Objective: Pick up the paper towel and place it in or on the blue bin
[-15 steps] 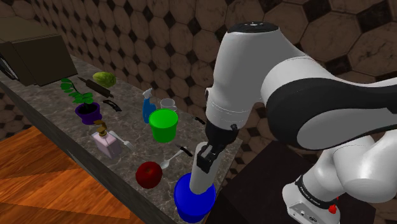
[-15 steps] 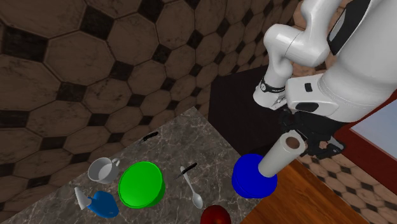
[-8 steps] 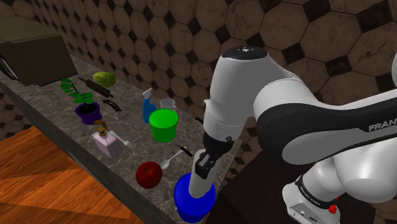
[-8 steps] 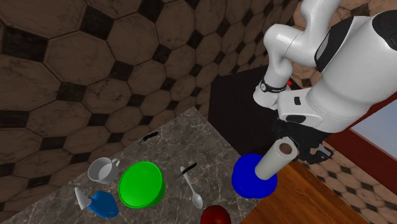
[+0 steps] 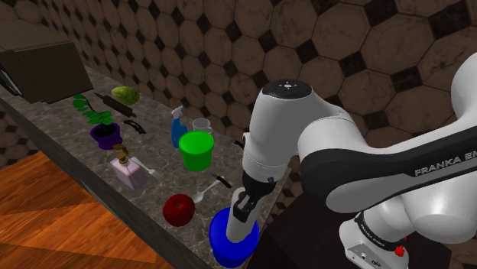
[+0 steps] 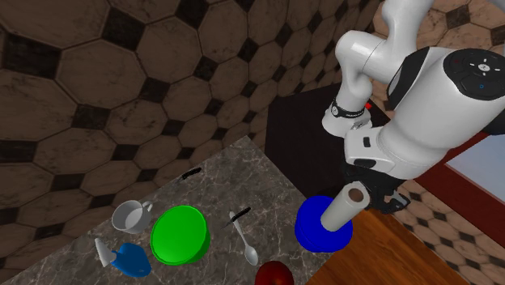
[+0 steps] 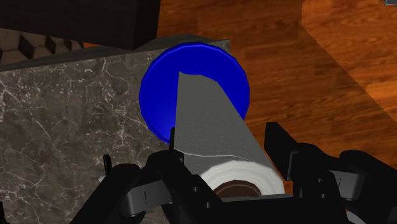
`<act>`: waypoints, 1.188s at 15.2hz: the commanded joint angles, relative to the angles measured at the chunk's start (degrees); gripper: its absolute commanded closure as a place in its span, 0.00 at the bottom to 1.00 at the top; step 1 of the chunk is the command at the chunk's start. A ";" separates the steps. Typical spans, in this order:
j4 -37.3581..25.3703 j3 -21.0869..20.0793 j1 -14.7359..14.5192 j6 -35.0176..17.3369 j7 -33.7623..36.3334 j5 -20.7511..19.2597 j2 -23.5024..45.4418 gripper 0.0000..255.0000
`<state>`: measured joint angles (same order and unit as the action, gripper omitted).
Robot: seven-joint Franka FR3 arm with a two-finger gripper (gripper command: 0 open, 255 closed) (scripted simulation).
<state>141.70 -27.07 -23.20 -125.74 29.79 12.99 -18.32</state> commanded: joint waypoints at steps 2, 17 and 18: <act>0.15 -0.05 0.01 -0.33 0.01 -0.02 0.14 1.00; -4.36 1.57 -0.02 7.77 -0.51 0.09 -3.51 0.00; -4.36 1.58 -0.03 7.78 -0.52 0.09 -3.52 0.00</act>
<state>137.62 -25.67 -23.27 -118.53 29.40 13.11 -21.62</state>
